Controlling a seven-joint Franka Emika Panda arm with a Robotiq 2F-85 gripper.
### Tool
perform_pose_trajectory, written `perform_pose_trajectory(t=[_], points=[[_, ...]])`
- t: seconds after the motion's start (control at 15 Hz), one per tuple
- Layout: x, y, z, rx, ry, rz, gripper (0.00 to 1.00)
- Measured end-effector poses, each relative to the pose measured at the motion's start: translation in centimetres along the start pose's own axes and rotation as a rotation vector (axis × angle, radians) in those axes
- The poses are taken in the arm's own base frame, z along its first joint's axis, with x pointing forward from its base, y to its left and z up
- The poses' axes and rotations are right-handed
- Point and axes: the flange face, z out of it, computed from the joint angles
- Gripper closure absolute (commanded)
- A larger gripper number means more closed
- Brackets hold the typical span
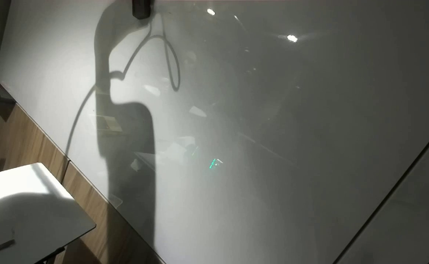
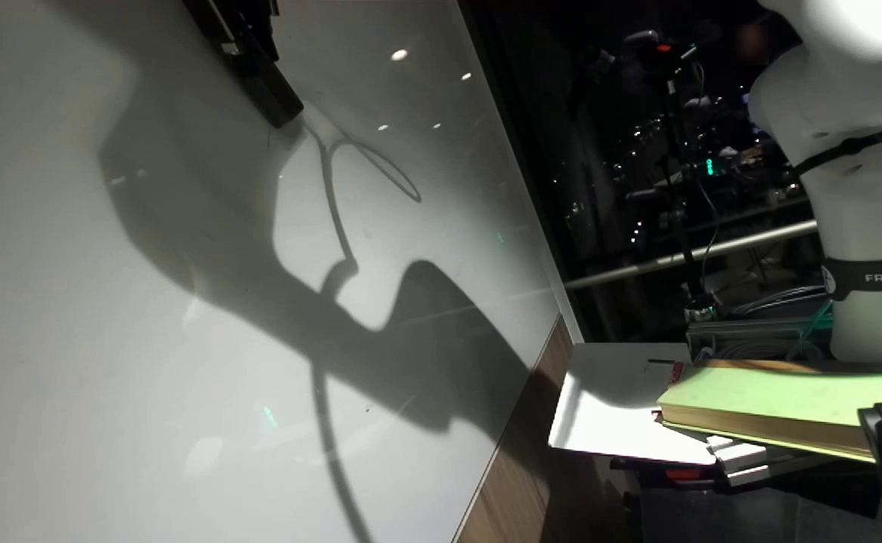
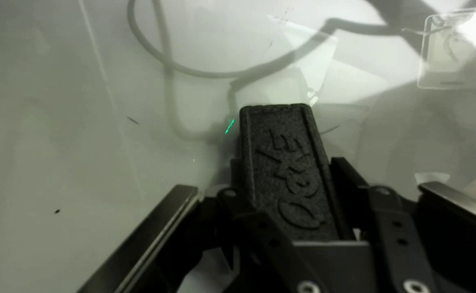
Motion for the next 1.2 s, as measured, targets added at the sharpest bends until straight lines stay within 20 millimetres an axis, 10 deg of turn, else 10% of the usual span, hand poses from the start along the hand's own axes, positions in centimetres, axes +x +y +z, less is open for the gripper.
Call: perform_pose_trajectory(t=[0.53,0.93,1.2], points=[[0.2,-1.2,1.0,0.004,-0.039,-0.051,0.71],[-1.8,-13.6,3.7,0.043,-0.088,-0.149,0.71],[-1.8,-16.2,6.1,0.026,-0.110,-0.178,0.71]])
